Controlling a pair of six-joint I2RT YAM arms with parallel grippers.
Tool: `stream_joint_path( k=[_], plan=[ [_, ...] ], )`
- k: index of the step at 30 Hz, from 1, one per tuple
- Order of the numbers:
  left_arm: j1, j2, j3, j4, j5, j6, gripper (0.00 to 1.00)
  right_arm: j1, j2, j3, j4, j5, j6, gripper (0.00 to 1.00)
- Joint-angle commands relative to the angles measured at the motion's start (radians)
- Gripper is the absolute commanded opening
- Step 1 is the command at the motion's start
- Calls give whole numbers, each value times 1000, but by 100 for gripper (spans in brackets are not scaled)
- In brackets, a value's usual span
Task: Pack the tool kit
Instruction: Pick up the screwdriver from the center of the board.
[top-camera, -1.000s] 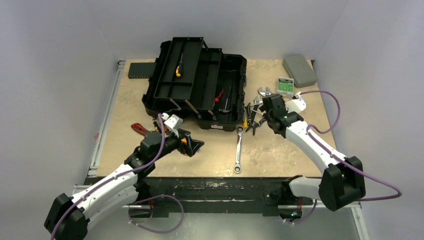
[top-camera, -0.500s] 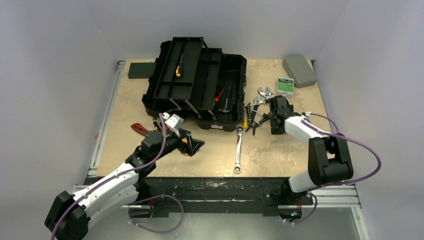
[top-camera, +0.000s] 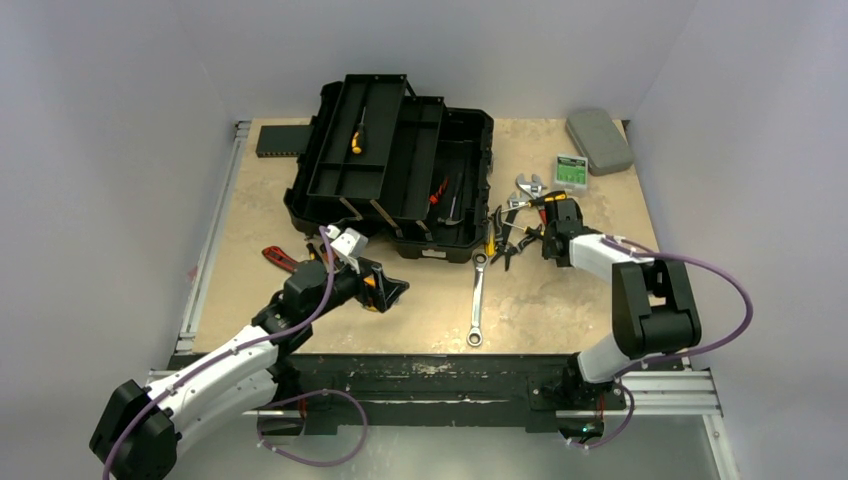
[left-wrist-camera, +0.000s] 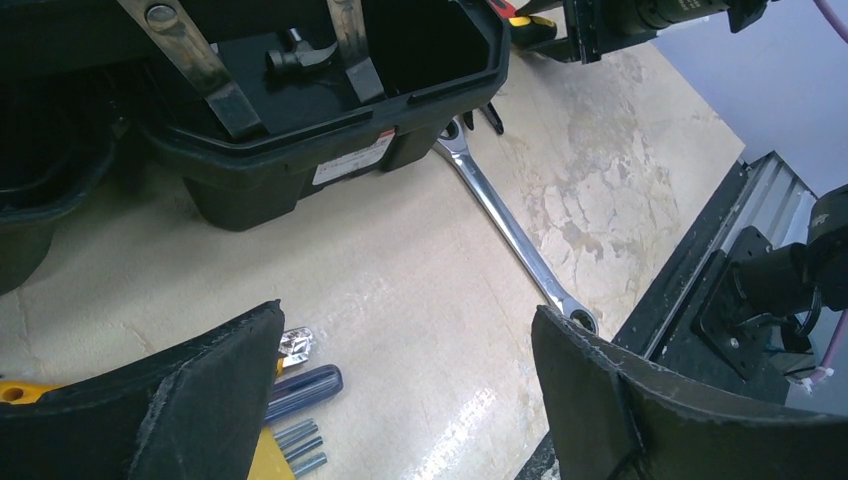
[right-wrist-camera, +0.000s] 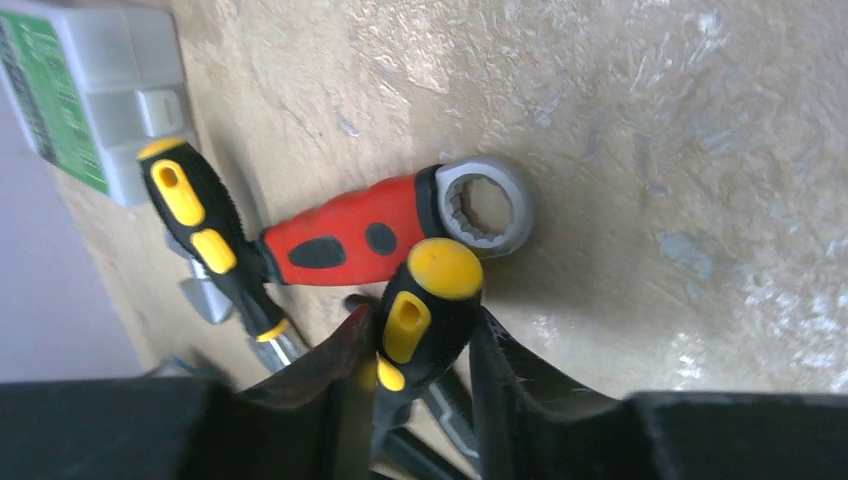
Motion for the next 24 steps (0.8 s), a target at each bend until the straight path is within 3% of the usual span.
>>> stream_joint_path(
  k=[1, 5, 14, 18, 20, 24],
  plan=[
    [-6, 2, 7, 34, -14, 25, 90, -11, -91, -6, -63, 82, 25, 21],
    [-6, -2, 6, 32, -14, 27, 90, -11, -210, 3, -139, 160, -15, 11],
    [-7, -6, 7, 27, -15, 28, 90, -11, -393, 131, -306, 331, -238, 9],
    [-7, -4, 8, 27, -13, 28, 90, -10, -428, 192, -317, 376, -390, 2],
    [-6, -4, 7, 28, -14, 30, 90, -11, -460, 199, -277, 375, -501, 0],
    [-6, -4, 8, 29, -14, 31, 90, -10, -526, 166, 32, 220, -902, 0]
  ],
)
